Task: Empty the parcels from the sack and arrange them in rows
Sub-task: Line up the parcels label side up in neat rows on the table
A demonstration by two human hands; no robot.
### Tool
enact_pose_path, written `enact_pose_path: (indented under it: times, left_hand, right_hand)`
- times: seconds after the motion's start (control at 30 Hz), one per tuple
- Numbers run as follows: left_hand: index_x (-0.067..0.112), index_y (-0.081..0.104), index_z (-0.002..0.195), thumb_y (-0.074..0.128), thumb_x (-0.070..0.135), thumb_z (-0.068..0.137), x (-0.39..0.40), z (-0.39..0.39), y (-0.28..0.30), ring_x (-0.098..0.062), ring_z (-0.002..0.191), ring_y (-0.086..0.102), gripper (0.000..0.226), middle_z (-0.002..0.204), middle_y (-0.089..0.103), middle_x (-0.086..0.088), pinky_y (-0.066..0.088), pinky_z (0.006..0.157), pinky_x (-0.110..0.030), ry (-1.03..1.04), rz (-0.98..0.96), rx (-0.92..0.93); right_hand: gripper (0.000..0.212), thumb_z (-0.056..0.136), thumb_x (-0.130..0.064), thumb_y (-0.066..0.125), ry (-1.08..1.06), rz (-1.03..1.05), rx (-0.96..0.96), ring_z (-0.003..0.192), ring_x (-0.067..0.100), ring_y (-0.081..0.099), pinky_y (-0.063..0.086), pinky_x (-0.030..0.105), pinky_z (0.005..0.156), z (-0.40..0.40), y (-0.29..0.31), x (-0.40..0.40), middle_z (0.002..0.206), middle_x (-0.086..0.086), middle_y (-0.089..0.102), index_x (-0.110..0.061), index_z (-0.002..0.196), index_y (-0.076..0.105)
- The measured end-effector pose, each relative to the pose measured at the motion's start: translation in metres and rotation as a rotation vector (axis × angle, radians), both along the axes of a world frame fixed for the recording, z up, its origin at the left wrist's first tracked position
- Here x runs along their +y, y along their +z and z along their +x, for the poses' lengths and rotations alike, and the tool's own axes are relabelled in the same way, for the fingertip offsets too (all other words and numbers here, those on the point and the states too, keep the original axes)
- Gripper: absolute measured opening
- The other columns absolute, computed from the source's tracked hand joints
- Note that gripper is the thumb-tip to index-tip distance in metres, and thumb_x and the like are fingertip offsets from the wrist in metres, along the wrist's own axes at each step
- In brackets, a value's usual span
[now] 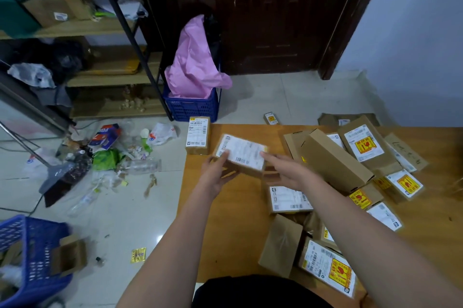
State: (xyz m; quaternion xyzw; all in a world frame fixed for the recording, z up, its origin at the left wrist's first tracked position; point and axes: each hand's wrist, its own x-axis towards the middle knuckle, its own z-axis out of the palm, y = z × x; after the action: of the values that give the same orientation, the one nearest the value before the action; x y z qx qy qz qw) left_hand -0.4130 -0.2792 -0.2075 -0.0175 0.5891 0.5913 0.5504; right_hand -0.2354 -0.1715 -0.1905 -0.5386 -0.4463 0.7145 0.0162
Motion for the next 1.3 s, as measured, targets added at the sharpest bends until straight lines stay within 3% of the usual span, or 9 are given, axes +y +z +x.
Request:
enact_pose_path:
  times: [0.13, 0.27, 0.4, 0.53, 0.63, 0.7, 0.83, 1.1, 1.3]
  left_hand:
    - [0.005, 0.046, 0.134, 0.068, 0.009, 0.089, 0.002, -0.005, -0.002, -0.037, 0.11, 0.062, 0.05, 0.118, 0.062, -0.018, 0.055, 0.087, -0.054, 0.087, 0.024, -0.145]
    - [0.015, 0.051, 0.125, 0.077, 0.017, 0.082, 0.003, 0.004, -0.003, -0.029, 0.112, 0.062, 0.05, 0.119, 0.063, -0.01, 0.052, 0.091, -0.058, -0.142, -0.098, -0.114]
    - [0.023, 0.054, 0.117, 0.079, 0.025, 0.081, 0.009, -0.001, -0.013, -0.022, 0.107, 0.063, 0.044, 0.12, 0.065, -0.005, 0.05, 0.097, -0.05, -0.204, -0.106, -0.072]
    - [0.024, 0.056, 0.113, 0.077, 0.043, 0.079, 0.017, -0.036, -0.026, -0.016, 0.103, 0.062, 0.045, 0.109, 0.064, 0.004, 0.055, 0.087, -0.038, 0.013, -0.195, 0.372]
    - [0.024, 0.057, 0.113, 0.069, 0.034, 0.086, 0.024, -0.074, -0.036, -0.02, 0.103, 0.061, 0.031, 0.11, 0.064, 0.002, 0.051, 0.081, -0.032, -0.016, -0.269, 0.746]
    - [0.022, 0.054, 0.127, 0.067, 0.03, 0.088, 0.035, -0.098, -0.046, -0.027, 0.117, 0.053, 0.043, 0.123, 0.058, -0.005, 0.049, 0.093, -0.04, -0.1, -0.341, 0.882]
    - [0.019, 0.034, 0.149, 0.068, 0.032, 0.089, 0.061, -0.138, -0.062, -0.034, 0.139, 0.029, 0.071, 0.148, 0.039, -0.013, 0.032, 0.109, -0.046, -0.258, -0.459, 0.983]
    - [0.019, 0.017, 0.155, 0.063, 0.041, 0.092, 0.091, -0.18, -0.094, -0.033, 0.136, 0.041, 0.081, 0.153, 0.039, -0.012, 0.04, 0.108, -0.046, -0.388, -0.475, 0.798]
    - [0.019, 0.052, 0.135, 0.064, 0.041, 0.091, 0.088, -0.191, -0.111, -0.025, 0.11, 0.065, 0.05, 0.129, 0.064, -0.006, 0.052, 0.097, -0.045, -0.364, -0.368, 0.577]
  right_hand:
    - [0.093, 0.077, -0.045, 0.078, -0.108, -0.178, 0.098, 0.111, 0.036, 0.063, 0.059, 0.047, 0.08, -0.013, -0.007, 0.001, 0.136, 0.021, 0.053, -0.021, 0.15, 0.025]
    - [0.055, 0.088, -0.029, 0.071, -0.134, -0.215, 0.227, 0.107, 0.034, 0.067, 0.055, 0.047, 0.093, -0.044, -0.004, -0.001, 0.118, 0.018, 0.068, -0.004, 0.133, 0.051]
    - [0.033, 0.093, -0.019, 0.066, -0.257, -0.146, 0.199, 0.102, 0.031, 0.069, 0.058, 0.041, 0.082, -0.071, -0.008, 0.005, 0.112, 0.016, 0.072, -0.001, 0.12, 0.061]
    - [0.035, 0.09, -0.02, 0.07, -0.286, -0.012, 0.044, 0.092, 0.022, 0.07, 0.058, 0.031, 0.073, -0.09, -0.03, 0.025, 0.114, 0.013, 0.071, -0.002, 0.119, 0.064]
    - [0.032, 0.09, -0.023, 0.07, -0.202, 0.062, -0.094, 0.089, 0.019, 0.069, 0.054, 0.027, 0.07, -0.101, -0.047, 0.043, 0.115, 0.01, 0.071, -0.006, 0.116, 0.065]
    - [0.034, 0.09, -0.024, 0.071, -0.113, 0.098, -0.165, 0.096, 0.022, 0.069, 0.055, 0.03, 0.076, -0.112, -0.055, 0.055, 0.117, 0.009, 0.071, -0.007, 0.119, 0.065]
    - [0.034, 0.091, -0.02, 0.07, -0.003, 0.134, -0.22, 0.106, 0.025, 0.067, 0.05, 0.024, 0.063, -0.139, -0.067, 0.076, 0.12, 0.008, 0.069, -0.006, 0.121, 0.064]
    - [0.037, 0.091, -0.025, 0.069, 0.052, 0.143, -0.316, 0.112, 0.026, 0.065, 0.052, 0.04, 0.096, -0.179, -0.102, 0.099, 0.125, 0.009, 0.066, -0.007, 0.122, 0.063]
    - [0.036, 0.096, -0.026, 0.062, 0.065, 0.183, -0.364, 0.115, 0.027, 0.063, 0.05, 0.032, 0.085, -0.196, -0.11, 0.11, 0.129, 0.009, 0.064, -0.007, 0.127, 0.06]
